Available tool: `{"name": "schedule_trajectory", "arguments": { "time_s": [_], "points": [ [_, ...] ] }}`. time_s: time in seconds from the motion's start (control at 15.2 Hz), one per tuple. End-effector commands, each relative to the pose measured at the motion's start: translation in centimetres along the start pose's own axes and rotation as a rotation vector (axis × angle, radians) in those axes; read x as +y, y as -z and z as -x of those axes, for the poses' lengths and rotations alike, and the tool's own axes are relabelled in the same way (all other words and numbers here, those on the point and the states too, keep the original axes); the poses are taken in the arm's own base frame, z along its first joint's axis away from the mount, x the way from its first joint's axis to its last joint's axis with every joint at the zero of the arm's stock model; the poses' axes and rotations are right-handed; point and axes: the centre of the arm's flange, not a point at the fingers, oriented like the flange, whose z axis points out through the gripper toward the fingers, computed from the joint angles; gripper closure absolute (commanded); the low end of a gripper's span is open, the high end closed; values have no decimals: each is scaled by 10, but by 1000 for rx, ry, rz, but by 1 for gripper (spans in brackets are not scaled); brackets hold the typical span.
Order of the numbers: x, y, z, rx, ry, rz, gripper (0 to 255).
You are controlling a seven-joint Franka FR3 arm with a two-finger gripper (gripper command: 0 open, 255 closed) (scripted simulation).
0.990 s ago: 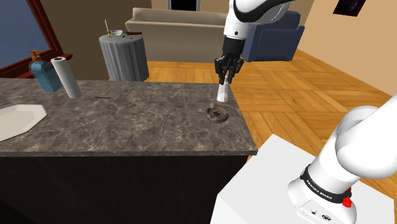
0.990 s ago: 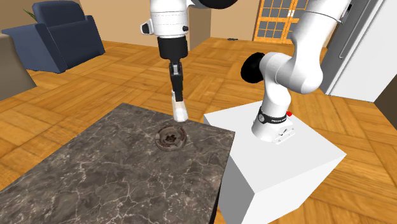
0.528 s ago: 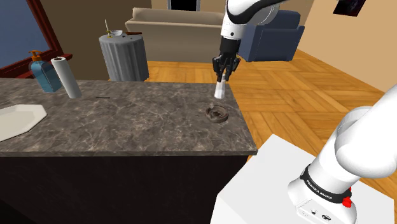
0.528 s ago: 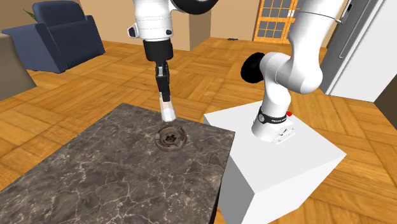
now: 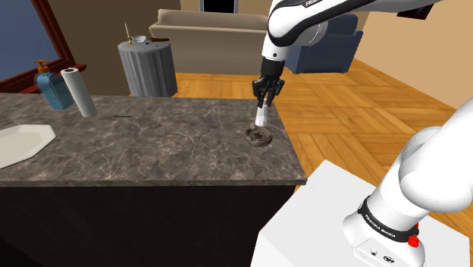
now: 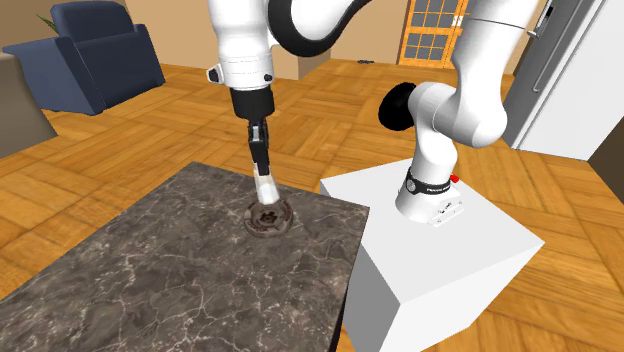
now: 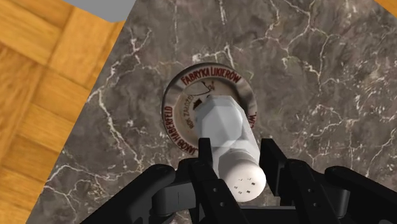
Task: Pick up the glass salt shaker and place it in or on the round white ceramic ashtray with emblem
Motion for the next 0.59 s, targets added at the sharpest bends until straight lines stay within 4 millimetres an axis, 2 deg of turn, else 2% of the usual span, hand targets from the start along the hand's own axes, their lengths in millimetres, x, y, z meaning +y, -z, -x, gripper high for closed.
{"name": "schedule_trajectory", "arguments": {
  "time_s": [0.0, 0.4, 0.53],
  "points": [
    [-1, -10, 0, 1, 0, 0, 255],
    [3, -42, -1, 1, 0, 0, 255],
    [3, -46, -1, 1, 0, 0, 255]
  ]
}}
